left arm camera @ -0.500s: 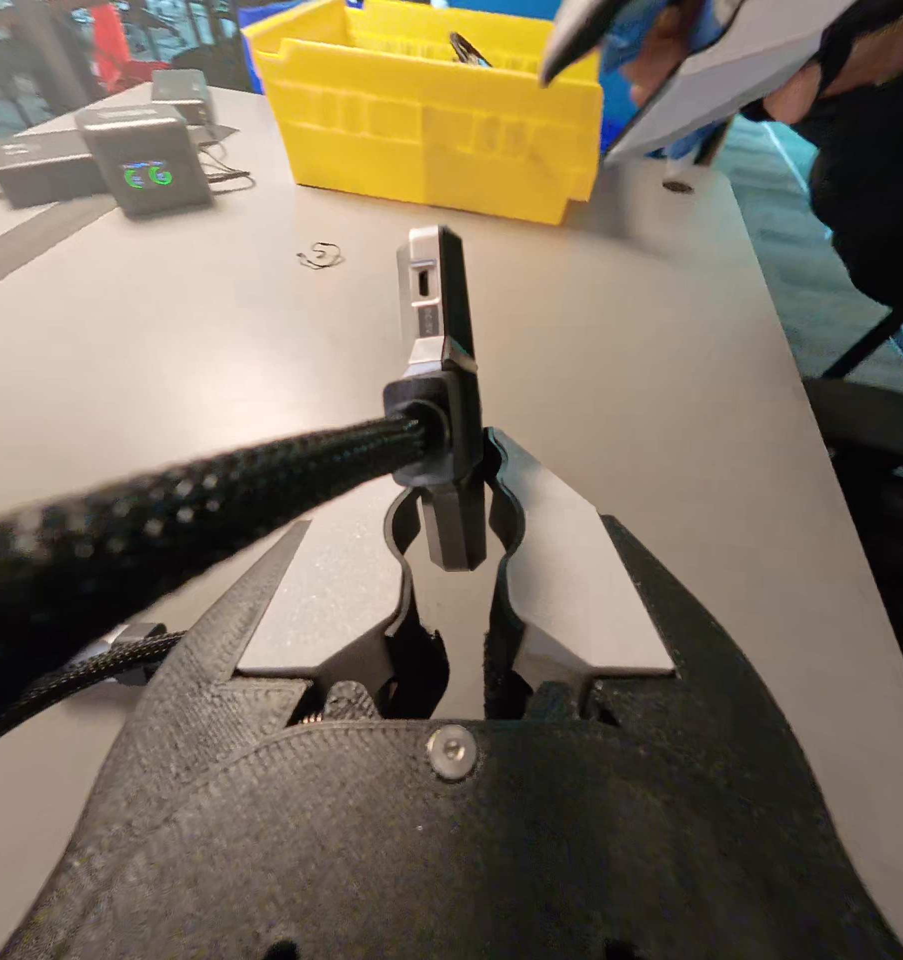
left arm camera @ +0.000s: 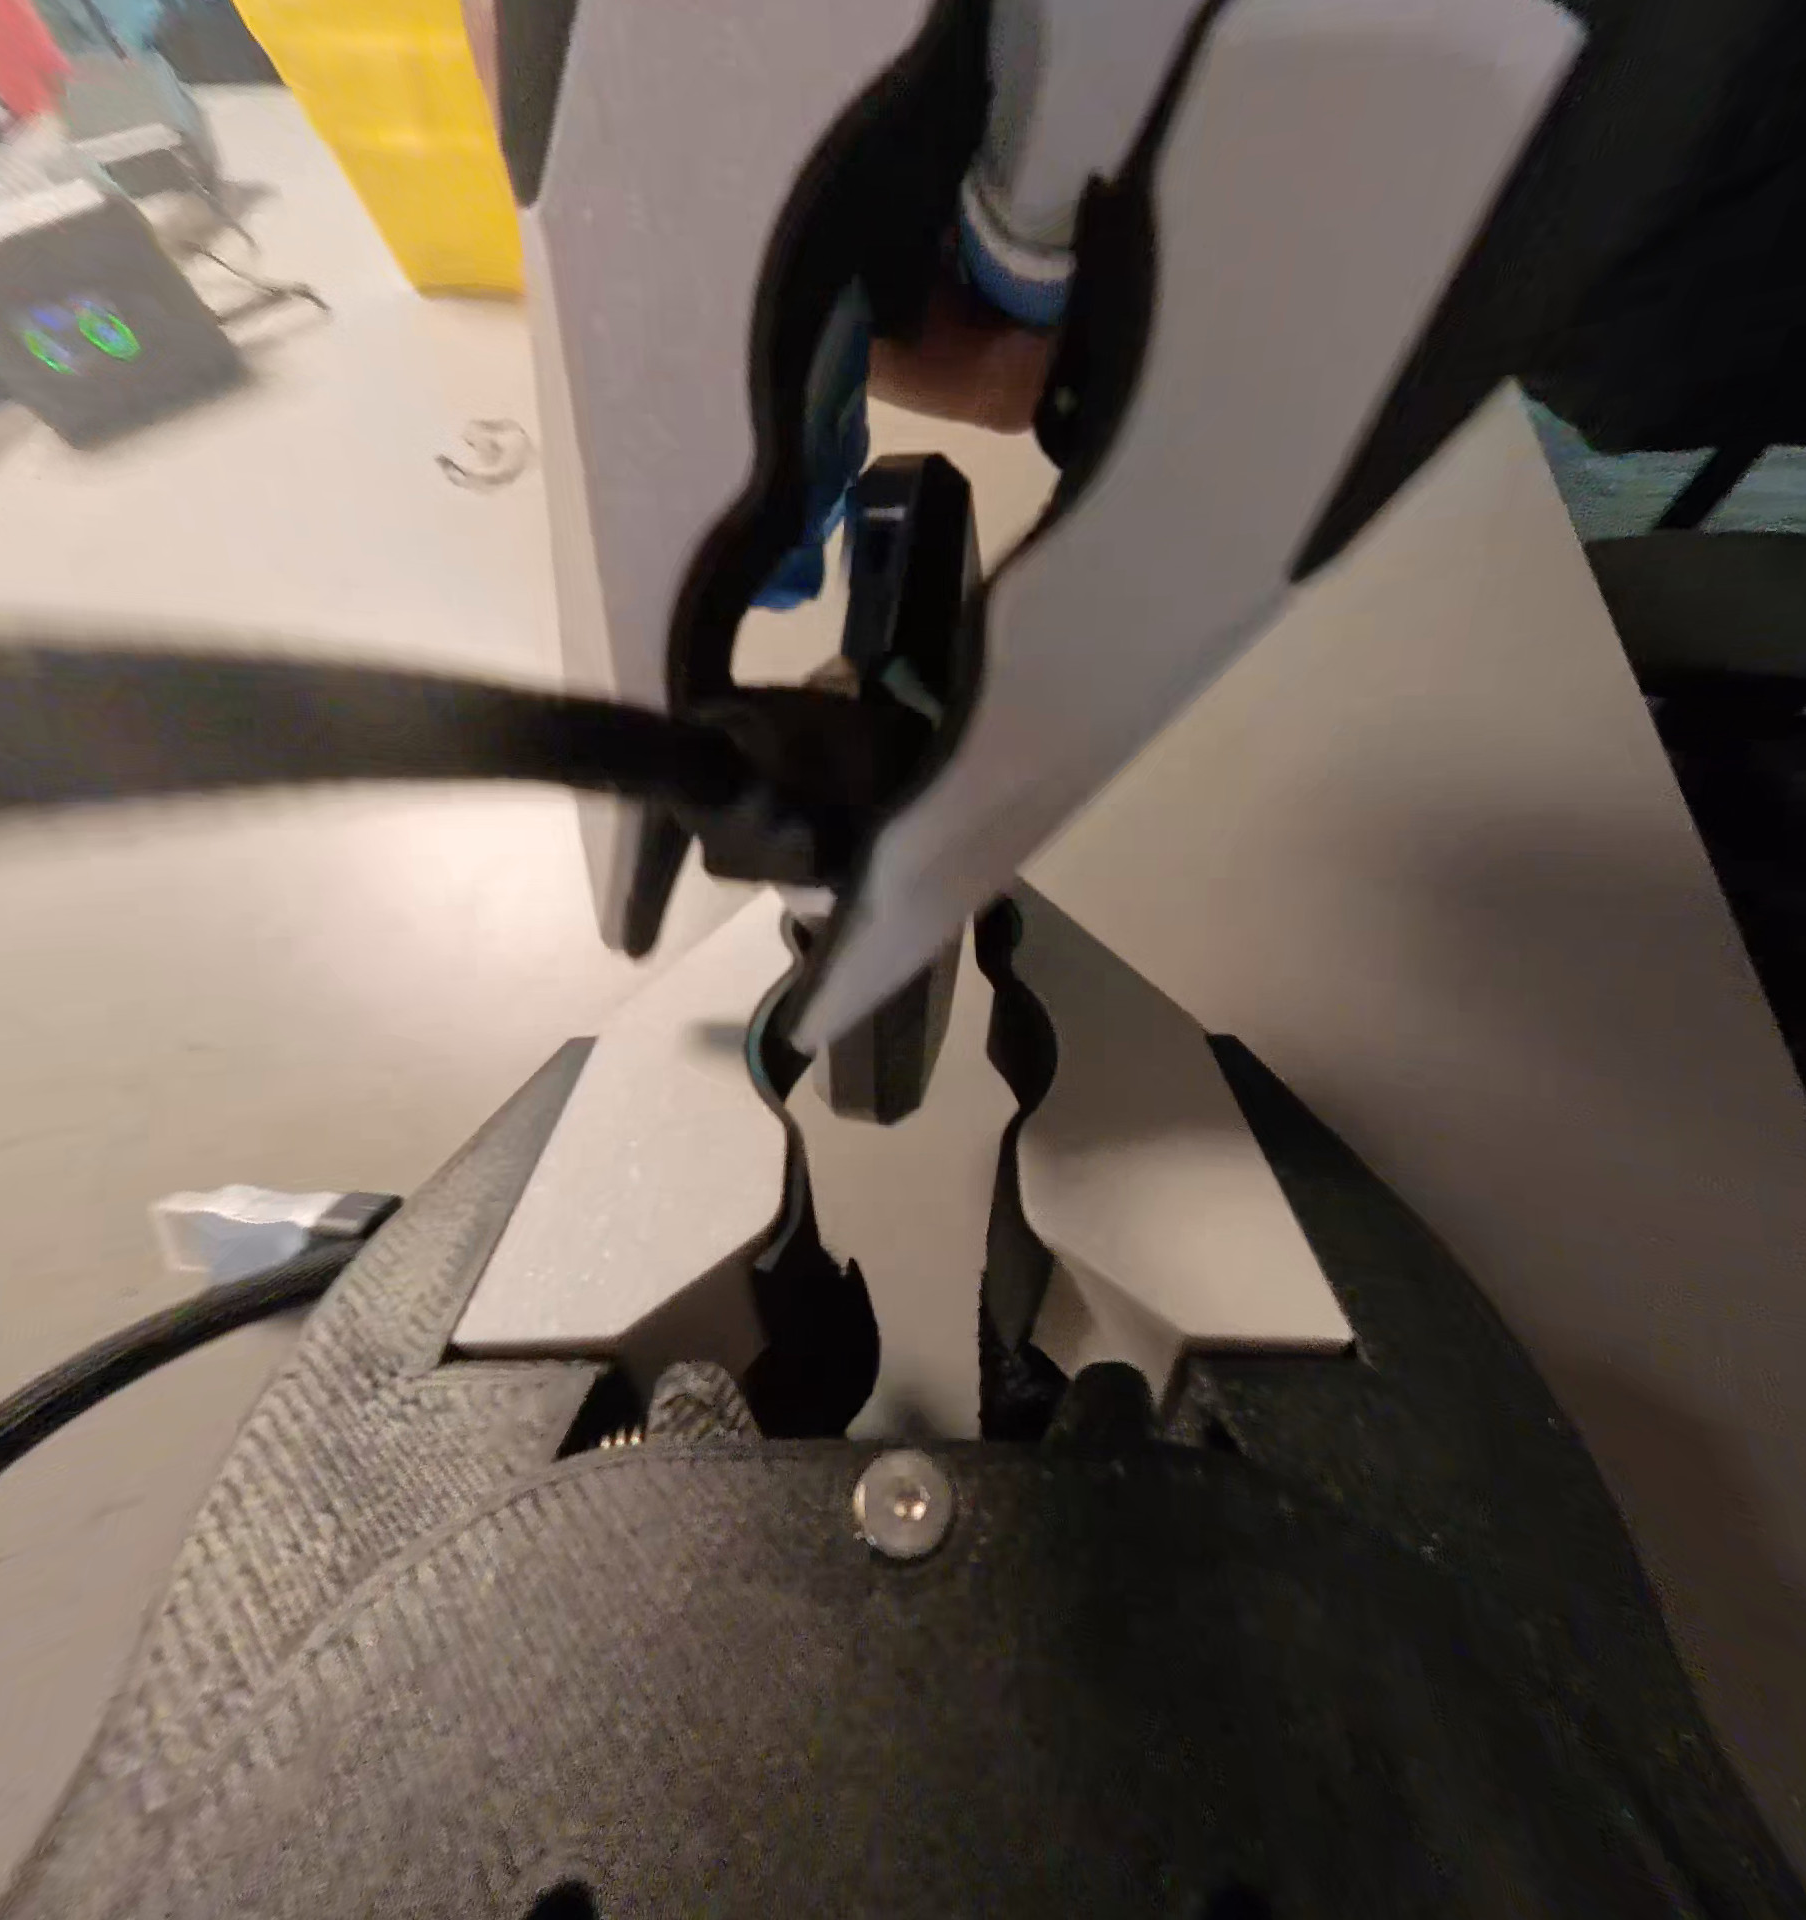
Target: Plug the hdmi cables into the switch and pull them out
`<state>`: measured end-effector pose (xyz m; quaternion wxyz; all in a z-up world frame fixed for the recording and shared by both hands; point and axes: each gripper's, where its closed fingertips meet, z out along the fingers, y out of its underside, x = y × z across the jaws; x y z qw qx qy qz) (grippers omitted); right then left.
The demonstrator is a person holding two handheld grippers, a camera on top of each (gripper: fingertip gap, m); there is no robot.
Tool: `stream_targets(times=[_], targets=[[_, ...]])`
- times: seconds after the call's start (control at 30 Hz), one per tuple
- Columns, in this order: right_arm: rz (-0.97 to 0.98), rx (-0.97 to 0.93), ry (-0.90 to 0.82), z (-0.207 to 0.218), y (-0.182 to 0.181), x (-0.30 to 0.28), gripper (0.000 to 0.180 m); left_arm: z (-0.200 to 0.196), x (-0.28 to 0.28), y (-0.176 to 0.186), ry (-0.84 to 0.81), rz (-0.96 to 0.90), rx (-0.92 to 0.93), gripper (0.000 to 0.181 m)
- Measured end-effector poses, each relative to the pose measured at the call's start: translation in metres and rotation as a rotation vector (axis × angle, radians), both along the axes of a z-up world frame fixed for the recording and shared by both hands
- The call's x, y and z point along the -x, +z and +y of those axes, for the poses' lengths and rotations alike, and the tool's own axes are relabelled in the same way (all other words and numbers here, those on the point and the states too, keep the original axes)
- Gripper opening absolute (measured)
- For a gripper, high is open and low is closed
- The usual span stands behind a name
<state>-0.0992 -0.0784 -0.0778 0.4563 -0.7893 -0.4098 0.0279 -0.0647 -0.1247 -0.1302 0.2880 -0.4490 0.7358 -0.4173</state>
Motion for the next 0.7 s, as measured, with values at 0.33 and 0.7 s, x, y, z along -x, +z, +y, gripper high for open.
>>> stream_targets(times=[0.33, 0.7], targets=[[0.048, -0.205, -0.188, -0.018, 0.080, -0.094, 0.017, 0.003, 0.024, 0.129, 0.084, -0.727, -0.019, 0.038], [0.070, -0.577, -0.435, -0.100, 0.252, -0.257, 0.017, 0.025, 0.015, 0.108, 0.144, -0.605, 0.102, 0.030]])
